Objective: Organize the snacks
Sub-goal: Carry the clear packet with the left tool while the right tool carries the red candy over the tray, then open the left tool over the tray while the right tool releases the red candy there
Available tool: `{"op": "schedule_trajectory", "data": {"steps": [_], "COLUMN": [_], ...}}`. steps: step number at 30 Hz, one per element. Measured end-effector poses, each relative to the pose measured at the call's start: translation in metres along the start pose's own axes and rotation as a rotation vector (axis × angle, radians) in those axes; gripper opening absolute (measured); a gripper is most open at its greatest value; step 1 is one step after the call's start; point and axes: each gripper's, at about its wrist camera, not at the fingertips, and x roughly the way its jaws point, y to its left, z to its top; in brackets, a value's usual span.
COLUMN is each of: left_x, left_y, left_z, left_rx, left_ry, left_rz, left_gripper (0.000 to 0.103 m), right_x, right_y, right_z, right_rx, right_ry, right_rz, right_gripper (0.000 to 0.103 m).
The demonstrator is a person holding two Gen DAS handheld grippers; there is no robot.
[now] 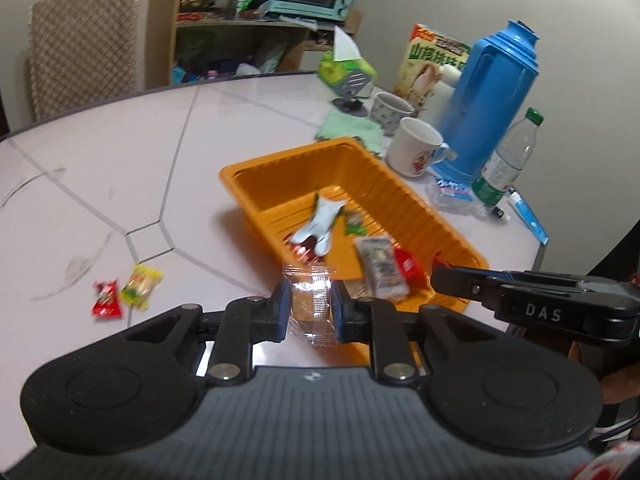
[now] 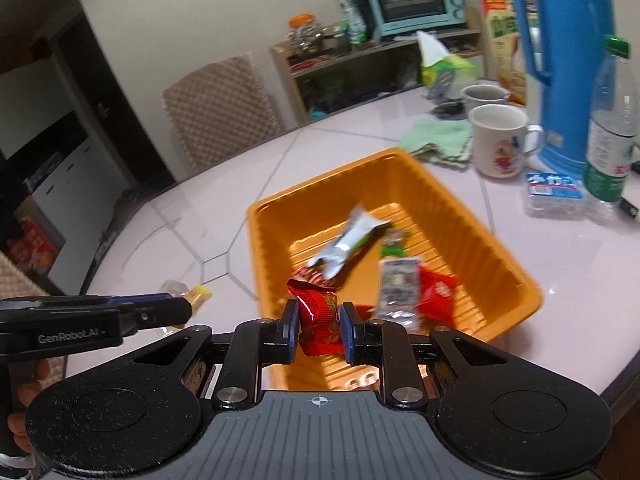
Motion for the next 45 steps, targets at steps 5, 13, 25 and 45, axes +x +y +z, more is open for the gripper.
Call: {"op": "schedule_trajectory", "data": {"steps": [5,13,25,45], "left_x": [0.013,0.044,0.097,0.140], "left_y": [-0.014,-0.018,-0.006,0.009], "left_z": [0.013,0.031,0.060,0.080], "left_rx": [0.026,0.051,0.062,0.063], "left_ry": [-0.007,0.008,0.039,0.081], "left_rz": [-0.017,0.009,0.062,0.085], "left_gripper": [0.019,0.019,0.019,0.019], "right_x": [-0.003,0.017,0.061,0.094], "right_y": [-0.016,-0.030,-0.041,-0.054], "right_z": [0.014,0.032,0.047,0.058], "right_rx": [0.020,0.050,0.110,0.169], "right_ry": [-0.029,-0.032,-0.005,0.023], "right_rz": [-0.023,-0.020,-0.019,-0.023], "right_gripper": [0.022,0.022,0.022,0.022]}}
